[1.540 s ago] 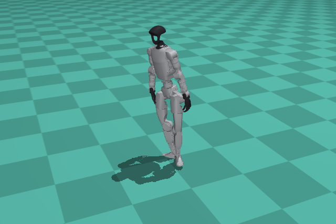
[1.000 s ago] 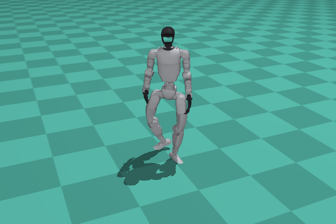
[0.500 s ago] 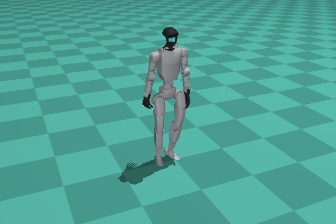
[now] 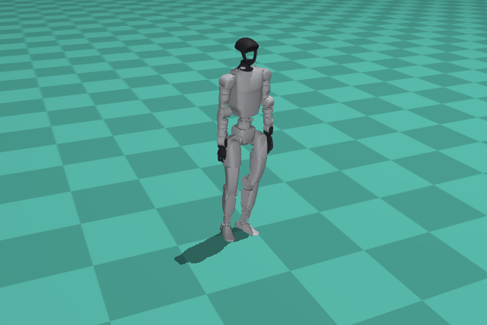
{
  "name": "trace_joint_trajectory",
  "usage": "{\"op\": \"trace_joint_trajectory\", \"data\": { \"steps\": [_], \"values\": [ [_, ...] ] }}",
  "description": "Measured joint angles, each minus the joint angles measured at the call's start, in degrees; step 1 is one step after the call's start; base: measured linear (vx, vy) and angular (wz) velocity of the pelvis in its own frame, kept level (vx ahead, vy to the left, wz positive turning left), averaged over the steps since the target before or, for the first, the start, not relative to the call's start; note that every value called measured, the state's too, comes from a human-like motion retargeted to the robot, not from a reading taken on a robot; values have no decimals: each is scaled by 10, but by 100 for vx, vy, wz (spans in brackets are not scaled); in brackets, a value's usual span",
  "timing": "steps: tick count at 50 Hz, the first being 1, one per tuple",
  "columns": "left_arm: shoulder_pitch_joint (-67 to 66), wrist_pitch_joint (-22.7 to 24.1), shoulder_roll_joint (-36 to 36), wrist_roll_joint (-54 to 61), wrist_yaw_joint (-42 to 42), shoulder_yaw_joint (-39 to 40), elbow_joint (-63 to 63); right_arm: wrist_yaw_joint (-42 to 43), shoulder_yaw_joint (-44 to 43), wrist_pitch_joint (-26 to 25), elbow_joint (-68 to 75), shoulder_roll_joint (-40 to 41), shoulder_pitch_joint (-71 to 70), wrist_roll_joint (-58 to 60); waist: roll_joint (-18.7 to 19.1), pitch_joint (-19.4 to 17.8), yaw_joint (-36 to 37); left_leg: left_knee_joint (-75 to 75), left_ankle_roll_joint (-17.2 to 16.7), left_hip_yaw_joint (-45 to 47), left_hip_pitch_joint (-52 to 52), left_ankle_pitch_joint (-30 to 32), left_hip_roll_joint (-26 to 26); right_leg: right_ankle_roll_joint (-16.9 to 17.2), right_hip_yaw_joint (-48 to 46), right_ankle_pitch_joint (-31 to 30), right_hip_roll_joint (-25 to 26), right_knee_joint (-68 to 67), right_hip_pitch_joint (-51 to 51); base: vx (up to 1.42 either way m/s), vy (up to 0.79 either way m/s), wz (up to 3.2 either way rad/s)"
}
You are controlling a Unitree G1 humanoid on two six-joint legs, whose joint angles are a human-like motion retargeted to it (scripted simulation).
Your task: In place motions
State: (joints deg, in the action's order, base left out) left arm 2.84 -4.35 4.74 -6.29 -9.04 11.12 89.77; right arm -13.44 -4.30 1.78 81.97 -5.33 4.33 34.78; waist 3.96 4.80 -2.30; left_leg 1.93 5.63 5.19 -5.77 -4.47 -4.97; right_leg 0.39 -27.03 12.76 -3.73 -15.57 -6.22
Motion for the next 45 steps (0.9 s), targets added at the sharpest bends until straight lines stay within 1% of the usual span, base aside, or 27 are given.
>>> {"op": "trace_joint_trajectory", "data": {
  "steps": [2,3,5,7,8,9,10,12,13,15,18,20,22,27,30,35,45],
  "values": [
    [4,-7,4,-7,-6,6,-1,14,8,-1,11,-3,-3,0,-20,-1,78,-9,-3,84,5,-10,6,12,97,-4,-3,-44,-24,-6,-11,-297],
    [5,-7,6,-8,-7,7,1,21,9,0,17,-5,-3,-2,-28,-1,110,-13,-4,118,6,-15,8,11,140,-8,1,-62,-36,-5,-10,-284],
    [5,-7,8,-10,-5,8,7,34,7,-1,26,-6,0,-11,-34,-1,143,-15,-7,154,7,-19,16,-4,198,-8,21,-75,-43,-2,-10,-59],
    [3,-4,8,-10,-3,1,17,45,-4,0,41,-5,5,-24,2,-6,16,-6,-3,20,-3,-3,21,-14,87,-2,28,-76,-51,2,-10,425],
    [0,-3,7,-10,-2,2,21,49,-6,-2,47,-6,8,-26,17,-10,-31,-1,-3,-28,-6,3,24,-6,66,-1,29,-75,-58,1,-9,325],
    [-1,-3,7,-10,-2,5,25,51,-5,-4,55,-9,8,-27,14,-11,-37,-1,-2,-31,-6,3,21,0,90,0,37,-64,-60,0,-8,95],
    [-3,-2,8,-11,-3,10,29,52,-3,-5,63,-13,7,-26,4,-10,-22,-3,0,-12,-4,1,14,5,138,0,49,-47,-59,1,-6,-35],
    [-9,-1,9,-12,-4,10,36,58,-4,-7,77,-18,13,-23,-4,-8,-24,-4,2,-12,-3,0,6,-12,156,-20,62,-8,-50,4,-4,-15],
    [-11,0,10,-12,-7,10,39,60,-4,-9,85,-20,15,-22,-6,-6,-24,-5,2,-13,-3,0,4,-28,152,-25,64,4,-45,6,-2,-4],
    [-15,-2,12,-16,-13,11,45,63,-5,-15,100,-24,17,-21,-13,3,-12,-7,2,-1,-7,-1,-1,-38,74,-28,40,29,-26,4,1,-38],
    [-14,-4,9,-13,-13,9,52,63,-11,-22,112,-30,15,-22,-15,-2,1,-8,3,7,-5,-1,-2,-24,91,-41,41,30,-27,-1,3,-22],
    [-14,-2,6,-6,-15,5,52,65,-11,-20,111,-32,14,-26,-10,-8,-5,-7,2,0,-2,-2,1,-19,63,-48,36,37,-20,-2,2,13],
    [-16,0,6,-6,-20,4,50,65,-8,-18,105,-33,14,-26,-10,-7,3,-7,2,13,-2,-4,2,-21,71,-49,40,48,-15,-1,3,-32],
    [-17,1,13,-18,-20,-9,44,50,-12,-9,86,-21,15,-20,-22,-9,-9,-3,3,8,3,-3,-10,-29,71,-57,44,86,3,2,0,16],
    [-9,-2,15,-14,-19,-15,48,39,-10,-2,76,-14,16,-8,-28,-11,-4,-1,2,16,7,-5,-13,-26,70,-64,40,102,13,1,1,-9],
    [1,0,9,-4,-20,-26,43,44,-3,-2,76,-12,17,13,-29,-10,-4,-1,1,25,11,-9,-12,-24,76,-71,44,115,18,1,2,-15],
    [24,4,-2,-12,-27,-69,10,48,-16,-8,108,-26,34,-15,-27,-10,-7,1,2,27,11,-10,-15,-20,70,-73,41,126,27,0,1,-1]
  ]
}}
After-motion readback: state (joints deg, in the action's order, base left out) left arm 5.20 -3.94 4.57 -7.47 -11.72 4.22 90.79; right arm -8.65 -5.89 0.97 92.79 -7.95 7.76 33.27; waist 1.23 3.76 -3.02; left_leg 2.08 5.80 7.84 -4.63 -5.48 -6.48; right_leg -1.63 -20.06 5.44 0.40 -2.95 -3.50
